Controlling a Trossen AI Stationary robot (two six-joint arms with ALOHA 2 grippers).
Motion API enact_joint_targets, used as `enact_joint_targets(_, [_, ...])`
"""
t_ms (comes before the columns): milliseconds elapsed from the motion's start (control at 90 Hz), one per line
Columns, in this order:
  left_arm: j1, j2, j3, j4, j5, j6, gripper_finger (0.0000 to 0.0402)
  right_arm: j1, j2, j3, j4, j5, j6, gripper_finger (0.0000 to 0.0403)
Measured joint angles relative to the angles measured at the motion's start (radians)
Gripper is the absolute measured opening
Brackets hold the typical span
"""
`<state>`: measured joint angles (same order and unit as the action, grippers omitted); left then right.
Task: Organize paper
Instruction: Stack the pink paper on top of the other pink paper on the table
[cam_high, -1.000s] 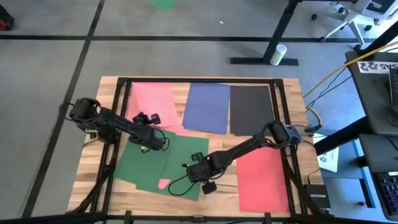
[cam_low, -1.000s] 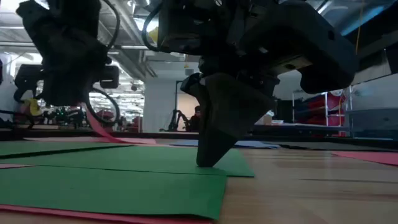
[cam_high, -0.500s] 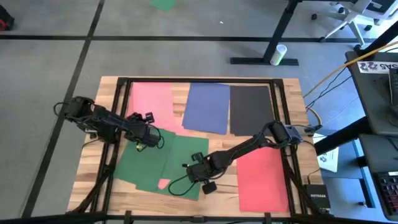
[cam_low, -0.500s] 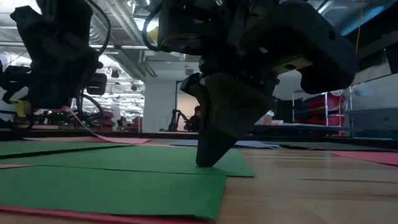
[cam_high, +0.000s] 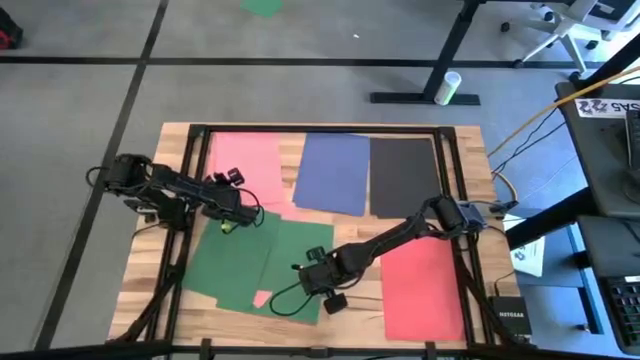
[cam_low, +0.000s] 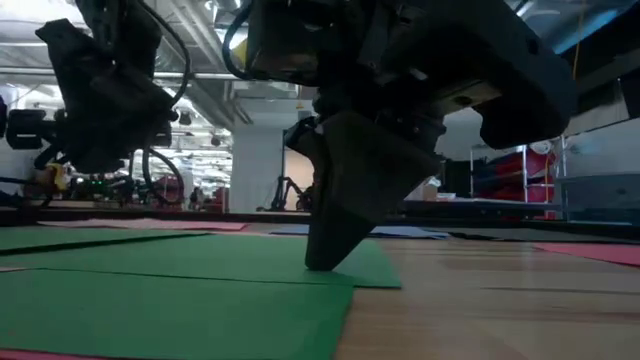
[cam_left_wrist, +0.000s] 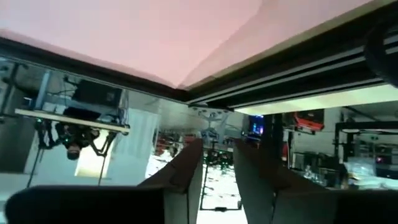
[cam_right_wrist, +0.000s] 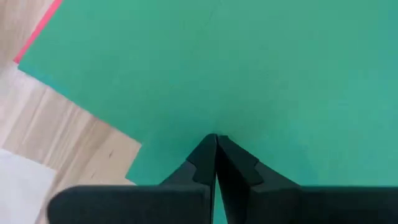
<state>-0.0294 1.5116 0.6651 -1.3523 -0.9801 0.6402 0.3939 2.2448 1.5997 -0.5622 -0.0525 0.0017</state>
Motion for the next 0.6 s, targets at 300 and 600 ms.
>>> enact_joint_targets(300, [-0.124, 0.0, 0.102, 0.012, 0.161, -0.091, 0.0005, -0.001, 0.0, -0.001, 0.01, -0.003, -0.006, 0.0])
enact_joint_targets(600, [-0.045, -0.021, 0.229, 0.156, 0.634, -0.654, 0.0, -0.002, 0.0, -0.001, 0.018, -0.005, -0.01, 0.0])
